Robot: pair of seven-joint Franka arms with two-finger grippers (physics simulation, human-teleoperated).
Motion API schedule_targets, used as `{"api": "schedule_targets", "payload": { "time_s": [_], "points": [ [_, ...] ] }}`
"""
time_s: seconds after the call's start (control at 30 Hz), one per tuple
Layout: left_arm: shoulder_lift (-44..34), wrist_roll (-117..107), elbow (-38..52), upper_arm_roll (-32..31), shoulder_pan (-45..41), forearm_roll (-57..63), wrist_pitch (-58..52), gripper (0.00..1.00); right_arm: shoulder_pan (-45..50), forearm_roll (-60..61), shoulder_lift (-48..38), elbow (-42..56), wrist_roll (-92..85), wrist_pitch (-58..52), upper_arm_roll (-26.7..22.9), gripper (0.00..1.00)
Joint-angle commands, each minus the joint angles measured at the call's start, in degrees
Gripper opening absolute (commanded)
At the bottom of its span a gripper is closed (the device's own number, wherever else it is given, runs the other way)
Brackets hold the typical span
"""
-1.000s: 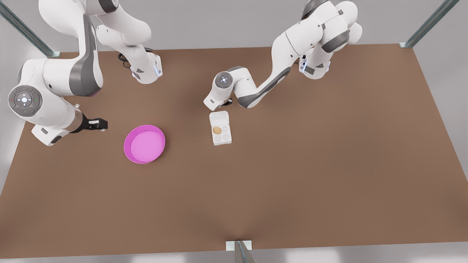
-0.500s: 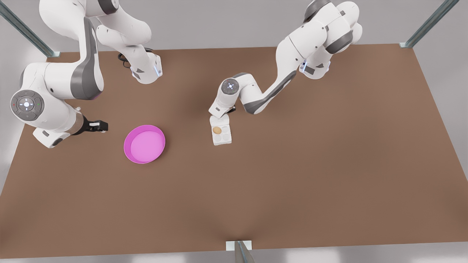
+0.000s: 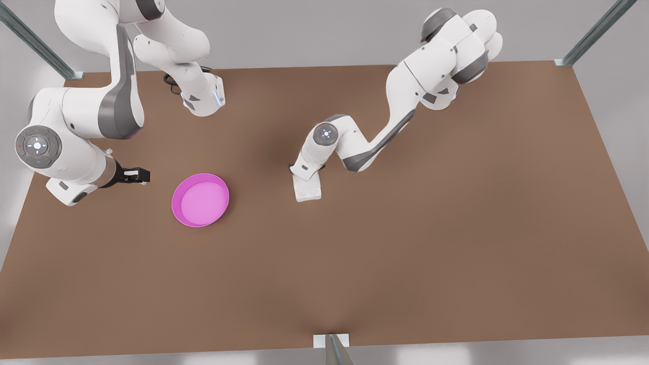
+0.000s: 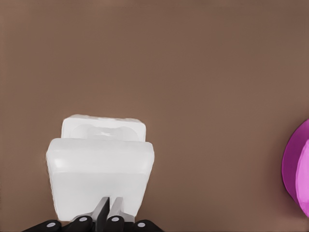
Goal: Pack egg into the box and close the box lid
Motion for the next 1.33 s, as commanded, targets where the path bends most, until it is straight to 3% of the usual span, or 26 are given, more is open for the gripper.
{"api": "schedule_targets", "payload": {
  "time_s": [0.0, 0.03, 0.07, 0.1, 0.2, 0.23, 0.27, 0.3, 0.33, 0.4, 0.8, 0.87, 0.9, 1.03, 1.3],
  "points": [
    [-0.7, 1.6, 1.6, -4.1, 5.4, 0.3, -6.3, 0.26, 0.0, 0.1, -0.1, 0.0, 0.2, 0.0, 0.0, 1.00],
    [-0.8, 3.3, 6.8, -7.9, 10.0, 0.3, -17.5, 0.27, 0.0, 0.2, -0.1, 0.0, 0.2, 0.0, 0.0, 1.00],
    [-0.9, 7.4, 20.5, -9.9, 13.3, 0.3, -42.9, 0.42, 0.0, 0.2, -0.1, 0.0, 0.2, 0.0, 0.0, 1.00],
    [-0.8, 16.0, 33.0, -9.8, 15.9, 0.2, -61.2, 0.74, 0.0, 0.2, -0.1, 0.0, 0.2, 0.0, 0.0, 1.00],
    [-3.5, 30.7, 36.1, -10.3, 31.3, 7.4, -65.6, 1.00, 0.0, 0.2, -0.1, 0.0, 0.2, 0.0, 0.0, 1.00],
    [-4.8, 36.9, 35.6, -9.8, 34.2, 8.9, -64.5, 1.00, 0.0, 0.2, -0.1, 0.0, 0.2, 0.0, 0.0, 1.00],
    [-16.4, 52.1, 23.6, 0.7, 32.1, 6.4, -58.3, 1.00, 0.0, 0.2, -0.1, 0.1, 0.2, 0.0, 0.0, 1.00],
    [-29.1, 63.4, 9.6, 24.9, 17.6, -7.0, -49.9, 1.00, 0.0, 0.2, -0.1, 0.1, 0.2, 0.0, 0.0, 1.00],
    [-30.7, 67.2, 8.8, 27.2, 16.7, -8.1, -54.1, 1.00, 0.0, 0.2, -0.1, 0.1, 0.2, 0.0, 0.0, 1.00],
    [-30.6, 71.5, 12.4, 27.3, 16.9, -10.9, -59.9, 1.00, -0.1, 0.3, 0.4, 1.0, 0.2, 0.1, 0.0, 1.00],
    [-27.8, 71.5, 15.4, 27.3, 17.2, -12.7, -64.2, 1.00, 0.2, 0.3, 0.6, 0.7, 0.1, -0.4, 0.1, 1.00],
    [-27.4, 71.5, 15.4, 27.2, 17.0, -12.7, -65.8, 1.00, 1.6, 2.2, 15.9, 0.4, -10.4, -13.9, 0.3, 1.00],
    [-27.5, 71.5, 15.5, 27.2, 17.0, -12.6, -65.8, 1.00, 1.3, 3.7, 20.3, 1.3, -13.8, -14.4, 0.2, 1.00],
    [-26.6, 71.5, 17.9, 27.3, 17.8, -12.4, -65.8, 1.00, -2.5, 4.3, 14.3, 16.1, -13.5, -15.7, -0.7, 1.00],
    [-26.6, 71.6, 17.6, 27.3, 17.8, -12.8, -65.9, 1.00, -2.4, 4.1, 10.1, 16.1, -10.0, -9.5, -0.5, 1.00]
  ]
}}
